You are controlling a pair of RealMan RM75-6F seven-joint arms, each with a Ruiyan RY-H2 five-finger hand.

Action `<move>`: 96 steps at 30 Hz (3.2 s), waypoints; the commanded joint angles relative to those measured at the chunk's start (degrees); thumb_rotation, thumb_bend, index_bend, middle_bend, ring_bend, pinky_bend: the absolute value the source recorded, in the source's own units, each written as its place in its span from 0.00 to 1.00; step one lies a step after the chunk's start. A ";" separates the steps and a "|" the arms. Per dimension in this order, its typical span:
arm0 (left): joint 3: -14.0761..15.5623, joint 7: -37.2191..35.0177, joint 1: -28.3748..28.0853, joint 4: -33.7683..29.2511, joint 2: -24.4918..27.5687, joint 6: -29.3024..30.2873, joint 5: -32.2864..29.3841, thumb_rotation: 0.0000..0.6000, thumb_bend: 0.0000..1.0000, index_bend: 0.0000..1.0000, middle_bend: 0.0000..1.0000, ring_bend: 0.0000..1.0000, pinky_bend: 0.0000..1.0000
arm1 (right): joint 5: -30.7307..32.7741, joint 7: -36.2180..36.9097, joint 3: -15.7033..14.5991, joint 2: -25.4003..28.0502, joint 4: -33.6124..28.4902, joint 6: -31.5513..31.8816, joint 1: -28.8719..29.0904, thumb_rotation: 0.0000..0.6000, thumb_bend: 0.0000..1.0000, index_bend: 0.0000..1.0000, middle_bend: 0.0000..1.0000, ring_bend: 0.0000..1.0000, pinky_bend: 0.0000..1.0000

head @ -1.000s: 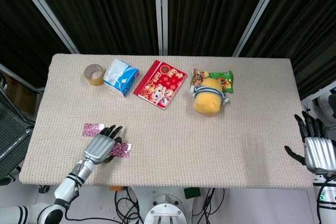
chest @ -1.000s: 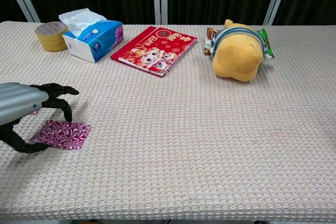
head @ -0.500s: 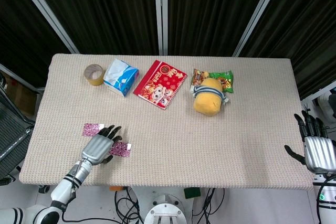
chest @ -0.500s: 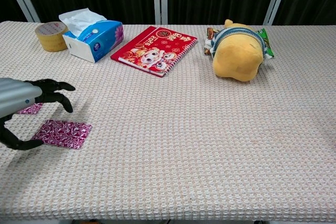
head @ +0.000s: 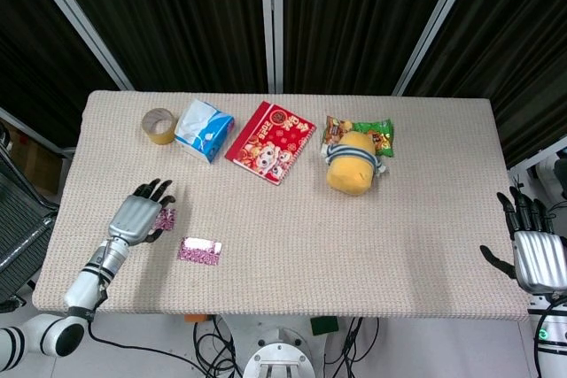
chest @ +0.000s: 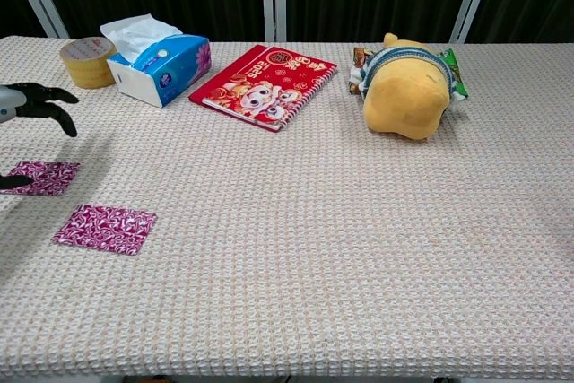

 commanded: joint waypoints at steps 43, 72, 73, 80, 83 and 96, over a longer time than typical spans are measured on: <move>-0.13 -6.50 0.27 8.75 -4.43 -1.81 -1.73 1.00 0.24 0.39 0.05 0.00 0.14 | 0.53 -1.94 -0.01 -0.45 -0.62 -0.95 0.49 1.00 0.47 0.00 0.00 0.00 0.00; 3.92 7.80 5.26 -14.11 -3.12 8.74 1.40 1.00 0.25 0.41 0.07 0.00 0.14 | 0.98 0.54 -0.14 -0.38 1.35 -1.00 0.08 1.00 0.47 0.00 0.00 0.00 0.00; 3.88 8.61 5.29 -13.73 -3.94 8.92 1.16 1.00 0.25 0.41 0.07 0.00 0.14 | 0.93 0.52 -0.16 -0.38 1.35 -0.94 0.04 1.00 0.47 0.00 0.00 0.00 0.00; 3.05 12.84 5.06 -12.30 -7.02 9.64 -0.98 1.00 0.25 0.40 0.07 0.00 0.14 | 1.11 0.46 -0.22 -0.51 1.51 -1.17 0.03 1.00 0.47 0.00 0.00 0.00 0.00; 2.64 13.44 4.94 -12.12 -7.54 9.89 -1.44 1.00 0.25 0.40 0.07 0.00 0.14 | 1.44 0.17 -0.25 -0.50 1.61 -1.49 0.06 1.00 0.47 0.00 0.00 0.00 0.00; 2.54 14.66 4.52 -12.49 -7.90 9.34 -3.48 1.00 0.25 0.38 0.07 0.00 0.14 | 1.69 0.34 0.00 -0.34 1.55 -1.71 0.21 1.00 0.47 0.00 0.00 0.00 0.00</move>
